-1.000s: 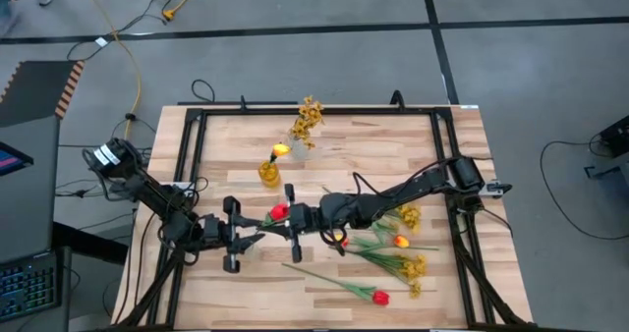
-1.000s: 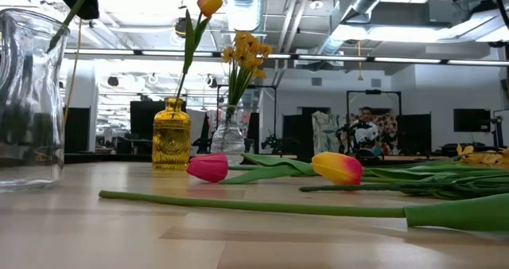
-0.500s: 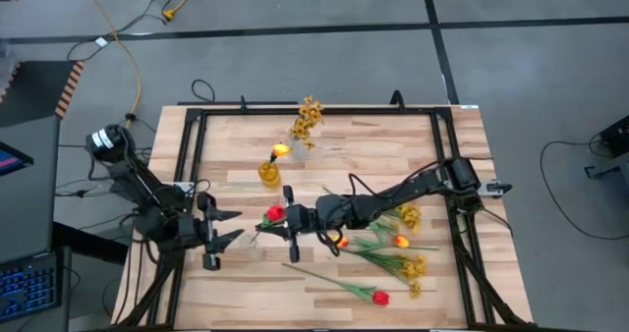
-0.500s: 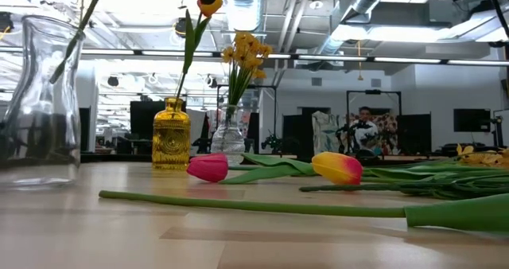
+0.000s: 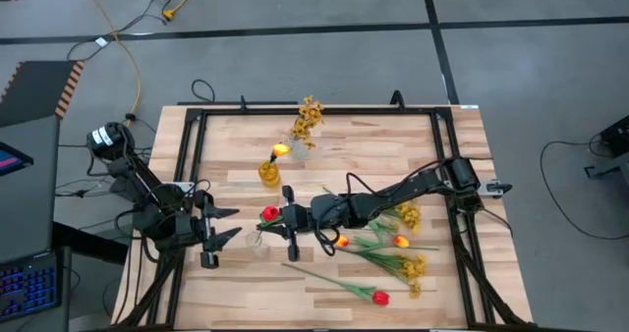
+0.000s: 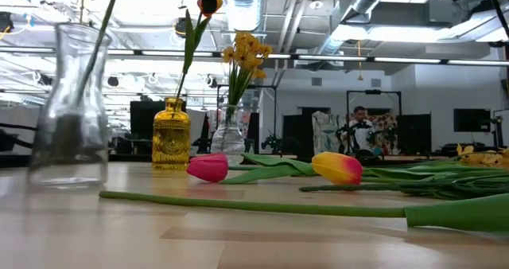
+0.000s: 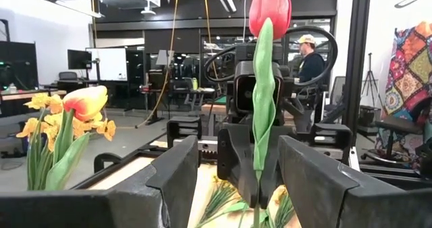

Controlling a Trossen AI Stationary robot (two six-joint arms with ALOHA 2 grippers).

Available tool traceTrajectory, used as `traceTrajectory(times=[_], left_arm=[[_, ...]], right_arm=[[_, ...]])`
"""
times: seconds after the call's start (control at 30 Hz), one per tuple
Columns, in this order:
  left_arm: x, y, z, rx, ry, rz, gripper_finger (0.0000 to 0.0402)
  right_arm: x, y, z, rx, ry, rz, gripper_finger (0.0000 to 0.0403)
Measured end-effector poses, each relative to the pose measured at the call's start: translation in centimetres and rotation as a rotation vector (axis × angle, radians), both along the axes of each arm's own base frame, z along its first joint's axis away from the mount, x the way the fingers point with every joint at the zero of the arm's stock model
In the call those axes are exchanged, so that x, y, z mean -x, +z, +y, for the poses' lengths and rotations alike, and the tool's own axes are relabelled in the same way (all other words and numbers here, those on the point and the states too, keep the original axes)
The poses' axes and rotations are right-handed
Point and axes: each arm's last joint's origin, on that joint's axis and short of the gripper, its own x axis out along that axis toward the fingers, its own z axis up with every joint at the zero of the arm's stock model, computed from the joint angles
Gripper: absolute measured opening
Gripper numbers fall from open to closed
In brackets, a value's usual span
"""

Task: Sort flowers into vase by color
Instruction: Put the top red tulip into the bottom transparent vase

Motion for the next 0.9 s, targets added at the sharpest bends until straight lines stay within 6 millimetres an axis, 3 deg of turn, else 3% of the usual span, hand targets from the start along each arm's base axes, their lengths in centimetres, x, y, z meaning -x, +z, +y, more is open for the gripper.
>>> traceTrajectory(times=[0.47, 0.9], left_arm=[[-0.07, -0.16, -0.09, 0.006, -0.007, 0.006, 0.0192], [-0.07, -0.16, -0.09, 0.006, -0.007, 0.005, 0.0192]], right_arm=[[0.01, -0.04, 0.03, 0.001, 0.01, 0.004, 0.0072], [0.01, -0.87, -0.26, 0.011, 0.01, 0.089, 0.0188]])
